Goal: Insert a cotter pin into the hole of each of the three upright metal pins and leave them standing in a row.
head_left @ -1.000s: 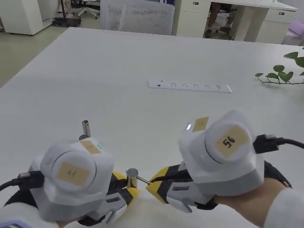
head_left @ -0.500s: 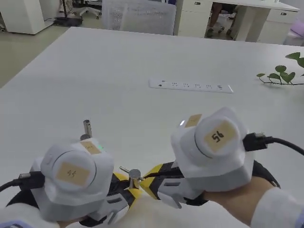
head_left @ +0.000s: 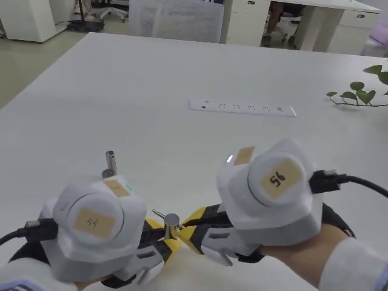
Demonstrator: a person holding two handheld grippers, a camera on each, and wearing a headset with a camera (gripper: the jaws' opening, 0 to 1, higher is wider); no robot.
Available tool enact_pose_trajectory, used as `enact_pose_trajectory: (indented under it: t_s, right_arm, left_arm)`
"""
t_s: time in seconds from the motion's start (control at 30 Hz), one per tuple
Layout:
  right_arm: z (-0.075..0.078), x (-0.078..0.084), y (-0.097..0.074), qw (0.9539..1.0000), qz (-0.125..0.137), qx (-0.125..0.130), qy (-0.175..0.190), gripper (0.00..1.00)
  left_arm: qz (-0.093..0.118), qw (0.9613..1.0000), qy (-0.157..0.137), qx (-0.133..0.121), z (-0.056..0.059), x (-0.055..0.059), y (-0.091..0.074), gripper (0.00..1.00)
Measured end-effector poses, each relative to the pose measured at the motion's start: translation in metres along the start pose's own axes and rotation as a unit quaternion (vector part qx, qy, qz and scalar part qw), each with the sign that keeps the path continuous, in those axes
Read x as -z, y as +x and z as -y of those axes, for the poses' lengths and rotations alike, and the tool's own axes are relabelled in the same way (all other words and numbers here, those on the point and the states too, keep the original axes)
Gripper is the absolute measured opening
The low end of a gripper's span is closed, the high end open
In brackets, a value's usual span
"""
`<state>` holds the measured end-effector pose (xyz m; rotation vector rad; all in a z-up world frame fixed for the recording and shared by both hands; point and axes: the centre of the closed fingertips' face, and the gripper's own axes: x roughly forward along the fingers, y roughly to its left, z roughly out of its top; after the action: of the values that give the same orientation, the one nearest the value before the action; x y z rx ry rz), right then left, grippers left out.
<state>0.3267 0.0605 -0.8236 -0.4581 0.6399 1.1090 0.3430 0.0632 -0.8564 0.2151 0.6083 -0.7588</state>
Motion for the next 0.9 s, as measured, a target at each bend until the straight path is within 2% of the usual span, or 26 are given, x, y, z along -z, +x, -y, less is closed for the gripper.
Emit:
enact_pose_trajectory:
  t_s: [0.3,0.7,0.8,0.83,0.9]
  right_arm:
    - [0.0042,0.0001,-0.007,0.9998,0.012,0.006,0.013,0.05]
    - [0.0022,-0.0013,-0.0034,0.9998,0.012,0.002,0.018,0.04]
    - [0.0024,-0.0021,-0.0035,0.9998,0.014,0.002,0.012,0.05]
    - [0.0036,-0.0026,-0.0039,0.9999,0.014,0.006,-0.006,0.05]
    - [0.0037,-0.0029,-0.0041,0.9998,0.015,0.008,-0.007,0.07]
  left_arm:
    - [0.001,1.0,-0.003,0.001,0.0,0.0006,-0.0003,0.12]
    - [0.001,1.0,-0.007,0.001,-0.0007,0.0019,-0.0011,0.12]
    - [0.002,1.0,0.006,0.003,-0.0007,0.0023,-0.0004,0.12]
    - [0.001,1.0,0.008,0.004,-0.0006,0.0023,-0.0004,0.12]
    - [0.001,1.0,0.008,0.004,-0.0007,0.0021,-0.0003,0.12]
